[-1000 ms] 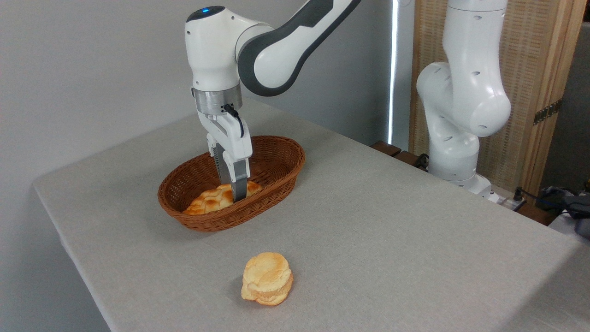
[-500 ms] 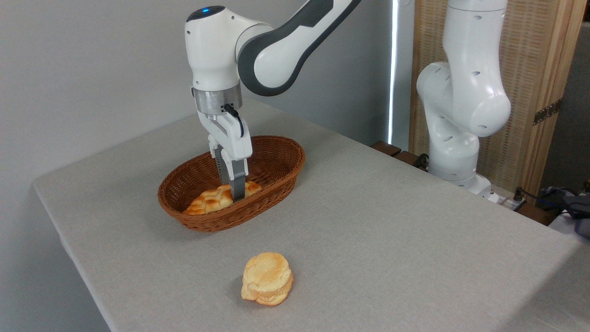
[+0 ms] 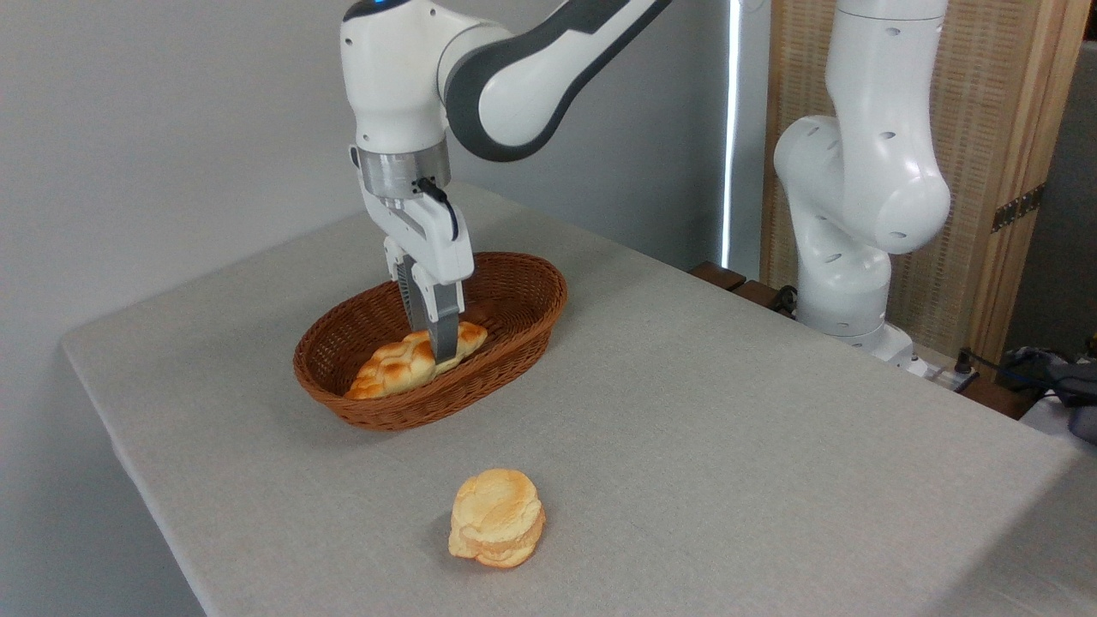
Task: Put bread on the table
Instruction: 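Lift the braided bread out of the basket and carry it beside the bun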
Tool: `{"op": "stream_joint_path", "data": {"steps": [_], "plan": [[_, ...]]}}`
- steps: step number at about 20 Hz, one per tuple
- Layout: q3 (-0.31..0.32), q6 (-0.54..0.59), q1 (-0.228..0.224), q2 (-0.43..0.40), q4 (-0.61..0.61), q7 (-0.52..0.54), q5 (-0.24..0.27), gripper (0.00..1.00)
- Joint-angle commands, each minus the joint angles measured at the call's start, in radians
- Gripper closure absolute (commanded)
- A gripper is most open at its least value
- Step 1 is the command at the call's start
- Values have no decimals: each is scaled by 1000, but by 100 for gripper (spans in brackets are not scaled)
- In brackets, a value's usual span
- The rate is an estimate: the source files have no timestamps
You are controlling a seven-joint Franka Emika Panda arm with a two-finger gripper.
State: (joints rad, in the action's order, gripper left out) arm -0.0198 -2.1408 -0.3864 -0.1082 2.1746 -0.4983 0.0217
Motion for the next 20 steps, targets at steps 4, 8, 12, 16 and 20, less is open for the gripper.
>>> {"op": "stream_joint_path", "data": {"steps": [4, 8, 12, 16, 20], "plan": [[67, 191, -2, -45, -102, 1, 21, 53], [109, 303, 0, -60, -163, -22, 21, 53], [153, 422, 0, -80, -226, -89, 11, 53], [225, 533, -3, -154, -233, -164, -96, 53], [253, 645, -5, -185, -233, -302, -245, 53]]}}
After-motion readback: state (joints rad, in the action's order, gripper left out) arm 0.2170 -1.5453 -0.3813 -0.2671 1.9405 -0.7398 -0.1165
